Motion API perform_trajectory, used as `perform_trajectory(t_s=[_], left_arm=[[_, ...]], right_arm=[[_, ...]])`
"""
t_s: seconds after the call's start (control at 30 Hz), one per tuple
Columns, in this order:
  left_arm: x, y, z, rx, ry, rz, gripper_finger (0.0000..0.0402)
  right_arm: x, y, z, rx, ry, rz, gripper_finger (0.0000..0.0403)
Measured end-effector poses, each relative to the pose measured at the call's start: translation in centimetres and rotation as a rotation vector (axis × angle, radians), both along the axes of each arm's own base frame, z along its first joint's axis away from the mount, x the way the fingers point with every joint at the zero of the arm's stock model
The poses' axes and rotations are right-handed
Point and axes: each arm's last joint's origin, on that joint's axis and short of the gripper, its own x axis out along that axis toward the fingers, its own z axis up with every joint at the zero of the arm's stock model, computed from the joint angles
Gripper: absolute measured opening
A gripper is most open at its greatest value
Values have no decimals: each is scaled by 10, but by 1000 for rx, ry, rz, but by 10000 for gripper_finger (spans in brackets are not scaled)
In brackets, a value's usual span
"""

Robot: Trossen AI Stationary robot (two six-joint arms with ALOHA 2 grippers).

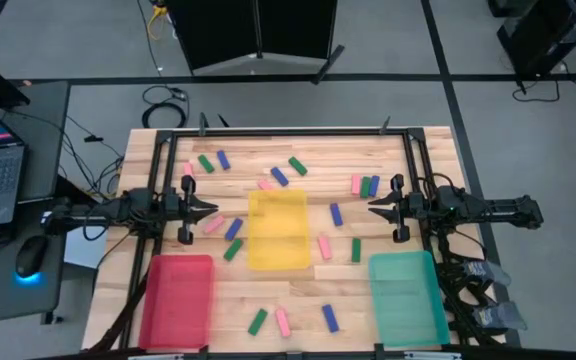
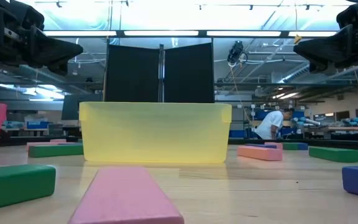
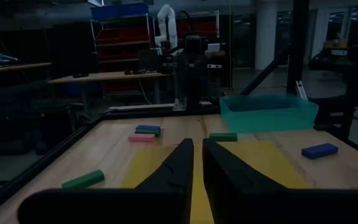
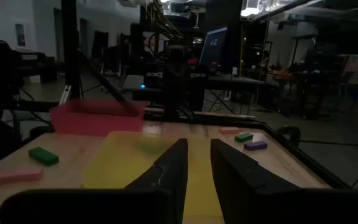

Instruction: Sort blocks

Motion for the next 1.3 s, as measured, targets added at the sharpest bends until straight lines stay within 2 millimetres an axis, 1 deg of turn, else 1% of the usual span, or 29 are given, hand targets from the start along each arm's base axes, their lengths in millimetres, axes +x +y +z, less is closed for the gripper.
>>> perform_trajectory(t_s=[0.33,0.43,0.6,0.67,0.73,0.9,1.0,1.13,1.23,1.3], left_arm=[[0,0,0,0,0,0,44],[0,0,0,0,0,0,44],[0,0,0,0,0,0,44],[0,0,0,0,0,0,44],[0,0,0,0,0,0,44],[0,0,0,1,-4,9,44],[-1,0,6,0,-60,10,44],[-3,1,16,-74,-171,21,44],[-5,4,22,-170,-248,108,44],[-6,6,24,-239,-286,155,44]], right_arm=[[0,0,2,-3,-19,-1,82],[-2,0,13,54,-136,9,82],[-12,0,40,168,-445,44,82],[-16,-2,47,234,-524,42,82],[-16,-4,46,297,-529,14,82],[-5,-8,37,433,-430,-65,82],[1,-11,34,479,-398,-94,82],[7,-15,38,491,-391,-158,82],[8,-19,43,458,-404,-229,82],[8,-22,49,426,-449,-277,82]])
